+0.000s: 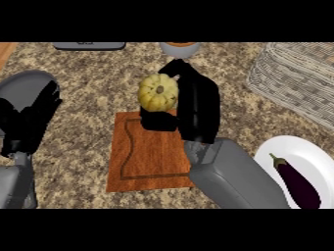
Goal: Pick the squash from the cutting board and place it in the basket
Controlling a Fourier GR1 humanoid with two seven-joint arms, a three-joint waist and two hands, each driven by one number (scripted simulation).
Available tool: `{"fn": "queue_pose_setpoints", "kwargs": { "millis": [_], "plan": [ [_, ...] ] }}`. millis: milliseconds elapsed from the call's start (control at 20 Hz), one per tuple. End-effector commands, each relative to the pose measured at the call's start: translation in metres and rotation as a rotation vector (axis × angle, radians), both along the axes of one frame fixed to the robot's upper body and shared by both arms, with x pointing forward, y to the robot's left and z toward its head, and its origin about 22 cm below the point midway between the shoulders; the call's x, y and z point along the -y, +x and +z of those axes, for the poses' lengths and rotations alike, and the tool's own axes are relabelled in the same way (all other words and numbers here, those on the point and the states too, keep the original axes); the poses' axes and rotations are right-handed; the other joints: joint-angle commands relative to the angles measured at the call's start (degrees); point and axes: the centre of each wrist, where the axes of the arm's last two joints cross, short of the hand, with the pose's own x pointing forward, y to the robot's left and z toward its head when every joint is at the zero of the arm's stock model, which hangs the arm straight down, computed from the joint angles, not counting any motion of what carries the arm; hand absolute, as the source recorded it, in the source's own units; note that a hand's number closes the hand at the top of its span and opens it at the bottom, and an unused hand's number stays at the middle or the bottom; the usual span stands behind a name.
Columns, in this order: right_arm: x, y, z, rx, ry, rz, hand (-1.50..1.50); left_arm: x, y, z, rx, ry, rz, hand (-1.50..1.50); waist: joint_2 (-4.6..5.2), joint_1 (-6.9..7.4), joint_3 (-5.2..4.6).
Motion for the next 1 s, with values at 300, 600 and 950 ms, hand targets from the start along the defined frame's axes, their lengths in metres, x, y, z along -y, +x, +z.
{"fn": "queue_pose_setpoints", "kwargs": {
  "millis": [300, 600, 950],
  "plan": [
    [0.016, 0.04, 0.09, 0.058, -0.018, -0.208, 1.5, -0.003, -0.012, 0.018, 0.003, -0.003, -0.014, 0.0, 0.06, 0.55, 0.05],
    [0.05, 0.074, 0.12, 0.11, -0.032, -0.304, 1.5, -0.004, -0.01, -0.006, 0.015, -0.009, 0.006, 0.0, 0.3, 0.29, 0.01],
    [0.09, 0.104, 0.11, 0.086, -0.132, -0.486, 1.5, -0.004, -0.002, -0.006, 0.0, -0.01, -0.006, 0.0, 0.31, 0.05, 0.01]
  ]
}}
